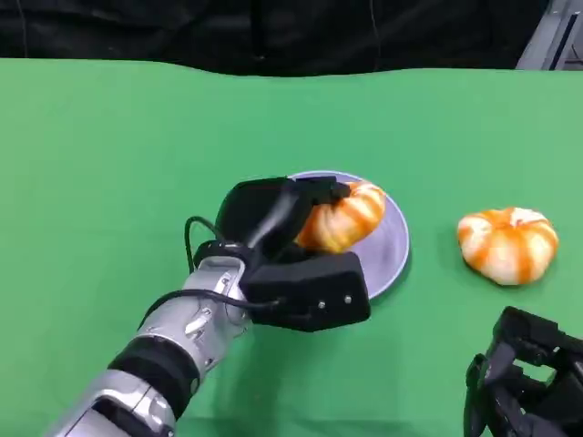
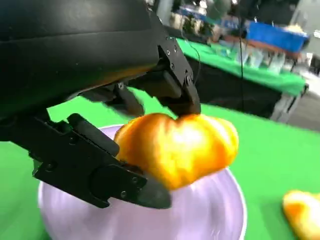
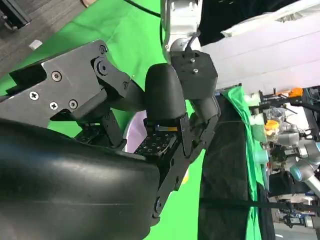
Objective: Grasp the bread from the table and place it into the plate.
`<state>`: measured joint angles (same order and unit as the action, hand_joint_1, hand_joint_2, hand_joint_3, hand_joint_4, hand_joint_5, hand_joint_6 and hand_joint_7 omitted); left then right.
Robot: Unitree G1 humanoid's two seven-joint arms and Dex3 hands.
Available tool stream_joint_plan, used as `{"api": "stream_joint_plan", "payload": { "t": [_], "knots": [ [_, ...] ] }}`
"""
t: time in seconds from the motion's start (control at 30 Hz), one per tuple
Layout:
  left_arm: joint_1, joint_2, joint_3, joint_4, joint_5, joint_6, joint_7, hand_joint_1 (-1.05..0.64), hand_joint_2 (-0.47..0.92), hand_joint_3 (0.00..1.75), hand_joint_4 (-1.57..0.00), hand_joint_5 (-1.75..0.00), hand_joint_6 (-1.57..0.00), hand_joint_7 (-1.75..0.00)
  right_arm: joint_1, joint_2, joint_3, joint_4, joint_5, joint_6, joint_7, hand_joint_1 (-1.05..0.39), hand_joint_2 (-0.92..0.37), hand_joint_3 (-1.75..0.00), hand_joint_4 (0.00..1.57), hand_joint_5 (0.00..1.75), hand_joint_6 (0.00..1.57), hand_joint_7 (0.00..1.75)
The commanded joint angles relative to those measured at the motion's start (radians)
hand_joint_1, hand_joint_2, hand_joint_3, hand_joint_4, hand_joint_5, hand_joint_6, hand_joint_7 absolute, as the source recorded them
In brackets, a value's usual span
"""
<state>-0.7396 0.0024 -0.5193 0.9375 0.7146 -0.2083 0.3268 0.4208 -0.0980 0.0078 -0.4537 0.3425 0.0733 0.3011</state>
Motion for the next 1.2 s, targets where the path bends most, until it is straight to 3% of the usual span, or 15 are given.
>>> {"api": "stream_joint_plan", "payload": {
  "t": [0.03,0.27,0.5,0.67,0.77,0.83,0.9,0.97,1.0,1.03,1.07,1.1,1.13,1.2],
  "knots": [
    [0.007,0.049,-0.043,-0.1,0.018,0.066,-0.183,-1.03,0.92,0.68,-0.01,0.0,-0.04,0.0,-0.009,-0.01,-0.012,0.007,0.005,0.003,0.002,-0.05,-0.59,-1.07,0.89,1.71,0.82,1.49],
    [0.064,0.096,-0.059,-0.273,0.03,0.14,-0.292,-1.05,0.92,0.74,0.0,0.0,0.0,0.0,-0.003,-0.004,-0.007,0.015,0.002,-0.011,0.004,-0.04,-0.6,-1.08,0.9,1.71,0.82,1.48],
    [0.171,0.151,-0.015,-0.445,-0.008,0.108,-0.303,-1.04,0.92,0.92,0.0,0.0,-0.02,0.0,0.0,0.002,-0.007,0.051,-0.004,-0.058,0.023,-0.04,-0.59,-1.08,0.9,1.69,0.84,1.45],
    [0.249,0.179,0.05,-0.601,-0.106,0.117,-0.393,-1.01,0.92,0.84,0.0,0.0,-0.02,-0.01,0.002,-0.006,-0.002,0.042,-0.019,-0.05,0.017,-0.05,-0.57,-1.11,0.89,1.72,0.83,1.49],
    [0.361,0.183,0.146,-0.815,-0.255,0.188,-0.494,-0.65,0.92,0.48,0.0,0.0,-0.14,-0.03,0.001,0.003,-0.003,0.043,-0.021,-0.055,0.012,-0.06,-0.56,-1.12,0.89,1.72,0.82,1.5],
    [0.421,0.173,0.204,-0.923,-0.354,0.25,-0.547,-0.47,0.92,0.38,-0.02,-0.01,-0.2,-0.04,-0.001,0.008,-0.004,0.047,-0.016,-0.056,0.011,-0.06,-0.55,-1.13,0.89,1.72,0.83,1.5],
    [0.499,0.161,0.283,-1.048,-0.496,0.326,-0.602,-0.13,0.92,0.41,-0.46,-0.12,-0.62,-0.12,-0.005,0.011,-0.003,0.055,-0.011,-0.06,0.016,-0.05,-0.55,-1.15,0.9,1.7,0.84,1.47],
    [0.574,0.166,0.345,-1.143,-0.606,0.356,-0.64,-0.02,0.92,0.45,-0.69,-0.15,-0.84,-0.13,-0.003,0.009,-0.003,0.047,-0.01,-0.041,0.01,-0.06,-0.54,-1.15,0.9,1.7,0.85,1.47],
    [0.608,0.168,0.375,-1.171,-0.664,0.356,-0.658,0.04,0.92,0.5,-0.93,-0.25,-1.01,-0.2,-0.004,0.008,-0.002,0.043,-0.011,-0.035,0.007,-0.06,-0.54,-1.15,0.9,1.7,0.85,1.47],
    [0.644,0.166,0.407,-1.198,-0.728,0.368,-0.677,0.06,0.92,0.54,-1.04,-0.3,-1.09,-0.24,-0.004,0.008,-0.001,0.04,-0.014,-0.03,0.003,-0.05,-0.55,-1.15,0.9,1.7,0.85,1.47],
    [0.684,0.162,0.441,-1.224,-0.798,0.391,-0.693,0.05,0.88,0.63,-1.09,-0.52,-1.12,-0.39,-0.005,0.007,-0.001,0.038,-0.014,-0.028,0.004,-0.05,-0.55,-1.15,0.9,1.7,0.85,1.47],
    [0.724,0.161,0.472,-1.249,-0.863,0.415,-0.71,0.03,0.8,0.81,-0.99,-1.06,-0.99,-0.85,-0.005,0.005,0.0,0.037,-0.014,-0.026,0.005,-0.05,-0.55,-1.16,0.9,1.71,0.84,1.48],
    [0.764,0.167,0.502,-1.277,-0.923,0.442,-0.727,0.02,0.76,0.9,-0.92,-1.33,-0.87,-1.15,-0.004,0.004,0.0,0.034,-0.014,-0.022,0.005,-0.05,-0.55,-1.16,0.89,1.71,0.83,1.49],
    [0.835,0.185,0.549,-1.323,-1.009,0.478,-0.751,-0.01,0.76,0.96,-0.82,-1.64,-0.73,-1.45,-0.003,0.003,0.0,0.034,-0.015,-0.021,0.005,-0.05,-0.55,-1.17,0.89,1.72,0.83,1.5]
  ]
}}
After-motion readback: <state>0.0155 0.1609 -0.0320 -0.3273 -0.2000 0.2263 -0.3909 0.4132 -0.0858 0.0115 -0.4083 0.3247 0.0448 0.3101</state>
